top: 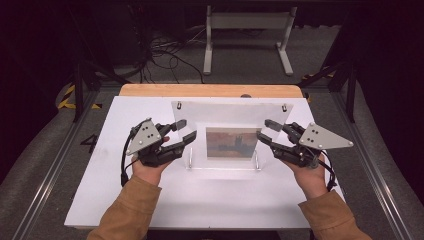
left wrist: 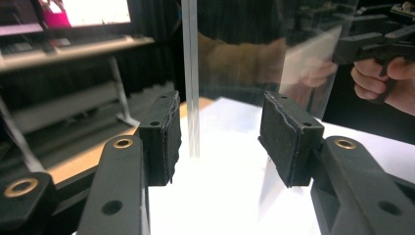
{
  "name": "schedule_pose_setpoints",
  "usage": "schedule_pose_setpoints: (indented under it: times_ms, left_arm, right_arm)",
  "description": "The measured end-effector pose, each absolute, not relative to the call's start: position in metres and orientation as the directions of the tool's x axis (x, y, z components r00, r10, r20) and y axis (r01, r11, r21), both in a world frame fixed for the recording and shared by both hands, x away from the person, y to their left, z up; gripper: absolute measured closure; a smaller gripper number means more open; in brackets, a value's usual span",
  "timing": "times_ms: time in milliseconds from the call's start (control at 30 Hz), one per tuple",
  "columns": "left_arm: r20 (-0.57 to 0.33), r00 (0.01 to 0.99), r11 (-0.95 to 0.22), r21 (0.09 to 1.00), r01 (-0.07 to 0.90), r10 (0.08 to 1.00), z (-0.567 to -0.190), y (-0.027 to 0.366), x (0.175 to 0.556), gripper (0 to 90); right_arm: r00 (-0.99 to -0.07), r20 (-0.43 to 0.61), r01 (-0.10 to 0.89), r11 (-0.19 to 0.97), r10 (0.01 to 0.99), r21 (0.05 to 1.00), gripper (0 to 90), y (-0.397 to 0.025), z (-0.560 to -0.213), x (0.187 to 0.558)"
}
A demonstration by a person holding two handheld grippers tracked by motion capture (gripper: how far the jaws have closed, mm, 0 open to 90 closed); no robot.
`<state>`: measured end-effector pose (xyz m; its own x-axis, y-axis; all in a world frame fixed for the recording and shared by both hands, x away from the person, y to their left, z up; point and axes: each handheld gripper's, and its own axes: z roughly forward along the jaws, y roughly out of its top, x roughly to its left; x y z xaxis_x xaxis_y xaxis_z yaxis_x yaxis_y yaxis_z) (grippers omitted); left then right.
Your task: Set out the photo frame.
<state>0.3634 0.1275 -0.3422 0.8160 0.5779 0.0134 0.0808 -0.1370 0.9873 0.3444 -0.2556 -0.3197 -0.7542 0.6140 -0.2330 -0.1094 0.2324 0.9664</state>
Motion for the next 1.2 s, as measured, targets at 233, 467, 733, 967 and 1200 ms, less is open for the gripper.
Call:
schedule_pose_setpoints:
  times_ms: [233,467,733,967,1200]
  left_arm:
    - [-0.027,0.810,-0.149,0.979,0.140,0.585,-0.361,0.120,0.379,50.6]
    - [-0.034,0.805,-0.152,0.976,0.153,0.592,-0.366,0.118,0.385,48.5]
    - [-0.057,0.801,-0.167,0.967,0.193,0.596,-0.373,0.116,0.394,42.6]
    - [-0.086,0.794,-0.178,0.955,0.238,0.602,-0.379,0.117,0.400,34.3]
    - [-0.079,0.779,-0.228,0.934,0.276,0.622,-0.383,0.135,0.386,26.0]
  right_arm:
    - [-0.762,-0.192,-0.036,0.256,0.618,0.966,48.2,-0.258,-0.336,0.365]
    - [-0.754,-0.181,-0.025,0.249,0.631,0.968,44.4,-0.259,-0.342,0.369]
    - [-0.753,-0.136,0.018,0.227,0.644,0.974,37.3,-0.259,-0.346,0.376]
    - [-0.735,-0.133,0.055,0.254,0.665,0.966,23.6,-0.258,-0.349,0.381]
    - [-0.700,-0.156,0.085,0.299,0.697,0.951,19.8,-0.276,-0.352,0.366]
